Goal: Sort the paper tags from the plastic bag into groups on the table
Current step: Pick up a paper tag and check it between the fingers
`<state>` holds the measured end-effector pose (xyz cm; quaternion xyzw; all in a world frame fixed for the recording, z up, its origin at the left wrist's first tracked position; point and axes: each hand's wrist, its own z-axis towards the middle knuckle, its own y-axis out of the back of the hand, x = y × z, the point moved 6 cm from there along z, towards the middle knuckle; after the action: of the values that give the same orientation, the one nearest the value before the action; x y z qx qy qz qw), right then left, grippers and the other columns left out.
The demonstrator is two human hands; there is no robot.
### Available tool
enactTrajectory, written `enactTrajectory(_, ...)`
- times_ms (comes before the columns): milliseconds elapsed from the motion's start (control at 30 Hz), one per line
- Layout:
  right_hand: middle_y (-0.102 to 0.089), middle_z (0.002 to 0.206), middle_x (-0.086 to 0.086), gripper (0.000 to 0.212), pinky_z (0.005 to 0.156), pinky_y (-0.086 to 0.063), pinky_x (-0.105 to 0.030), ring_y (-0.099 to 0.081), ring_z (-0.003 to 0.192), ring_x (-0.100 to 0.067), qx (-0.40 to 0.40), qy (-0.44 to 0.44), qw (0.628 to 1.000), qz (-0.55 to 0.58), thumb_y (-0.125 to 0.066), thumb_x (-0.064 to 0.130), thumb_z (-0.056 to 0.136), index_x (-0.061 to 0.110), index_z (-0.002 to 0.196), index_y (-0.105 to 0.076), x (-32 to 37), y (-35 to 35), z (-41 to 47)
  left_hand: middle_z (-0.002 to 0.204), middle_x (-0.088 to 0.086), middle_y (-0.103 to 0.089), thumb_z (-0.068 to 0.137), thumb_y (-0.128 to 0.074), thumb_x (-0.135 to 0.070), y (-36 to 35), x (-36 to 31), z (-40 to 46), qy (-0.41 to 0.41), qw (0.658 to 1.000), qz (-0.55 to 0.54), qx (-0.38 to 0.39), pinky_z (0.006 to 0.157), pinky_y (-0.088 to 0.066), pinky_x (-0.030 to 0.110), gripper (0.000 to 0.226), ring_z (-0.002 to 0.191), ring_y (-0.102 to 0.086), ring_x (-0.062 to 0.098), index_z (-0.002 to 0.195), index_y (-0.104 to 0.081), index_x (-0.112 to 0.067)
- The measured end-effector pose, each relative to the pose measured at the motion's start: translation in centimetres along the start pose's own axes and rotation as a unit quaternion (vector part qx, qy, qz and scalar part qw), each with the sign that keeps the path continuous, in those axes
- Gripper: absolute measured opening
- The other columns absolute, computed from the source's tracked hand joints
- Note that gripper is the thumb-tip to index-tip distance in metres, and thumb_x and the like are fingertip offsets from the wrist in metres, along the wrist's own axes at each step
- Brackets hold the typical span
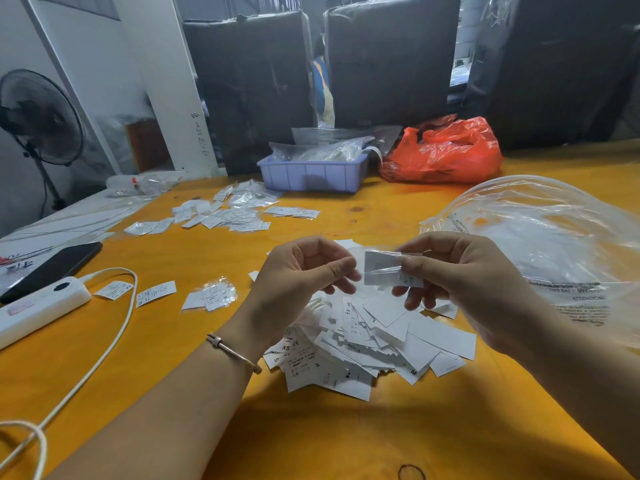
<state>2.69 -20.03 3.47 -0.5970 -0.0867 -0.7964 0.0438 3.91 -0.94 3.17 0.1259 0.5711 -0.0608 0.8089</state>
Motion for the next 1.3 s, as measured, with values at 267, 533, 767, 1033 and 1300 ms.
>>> enactTrajectory(267,-0.066,0.06,-0.017,0.007,0.043,-0.042,-0.02,-0.057,0.046,-0.021,-0.076,0.037,0.994,0.069,-0.063,0.006,0.086,0.003,0.086,-0.068,0.8,1.7,0.1,0.08,0.008,-0.074,0.077,-0.07,-0.021,0.9,0.7,0.2,0.047,0.994,-0.1,-0.015,0.073,-0.052,0.03,0.014,0.073,-0.068,0.018,0.088,-0.078,-0.016)
enactTrajectory(533,-0.063,0.057,-0.019,0.007,0.04,-0.04,-0.019,-0.055,0.042,-0.021,-0.02,0.002,0.99,0.137,-0.067,0.014,0.07,0.011,0.073,-0.072,1.1,0.9,0.1,0.074,0.005,-0.072,0.069,-0.075,-0.027,1.2,0.9,0.3,0.054,0.99,-0.129,-0.033,0.071,-0.054,0.026,0.016,0.068,-0.067,0.016,0.079,-0.078,-0.016)
enactTrajectory(767,-0.067,0.065,-0.021,0.007,0.043,-0.043,-0.02,-0.06,0.047,-0.022,-0.015,0.028,0.989,0.144,-0.066,0.018,0.076,0.013,0.077,-0.07,1.3,0.6,0.0,0.076,0.006,-0.073,0.071,-0.075,-0.028,1.0,0.9,0.4,0.043,0.992,-0.119,-0.017,0.071,-0.054,0.026,0.016,0.069,-0.067,0.016,0.082,-0.08,-0.017)
enactTrajectory(1033,-0.071,0.072,-0.021,0.016,0.044,-0.044,-0.021,-0.063,0.049,-0.025,-0.033,0.041,0.993,0.102,-0.065,0.022,0.077,0.009,0.085,-0.06,1.4,0.7,-0.2,0.082,0.007,-0.074,0.079,-0.072,-0.024,1.1,1.1,0.3,0.039,0.993,-0.111,-0.006,0.074,-0.056,0.027,0.015,0.076,-0.069,0.018,0.09,-0.079,-0.016)
enactTrajectory(1300,-0.071,0.072,-0.02,0.023,0.043,-0.046,-0.025,-0.064,0.051,-0.027,-0.076,0.048,0.995,0.05,-0.055,0.002,0.092,0.016,0.109,-0.064,1.1,1.6,-0.2,0.079,0.008,-0.074,0.076,-0.072,-0.025,0.9,0.9,0.3,0.039,0.994,-0.104,-0.018,0.071,-0.055,0.027,0.013,0.07,-0.068,0.017,0.084,-0.079,-0.017)
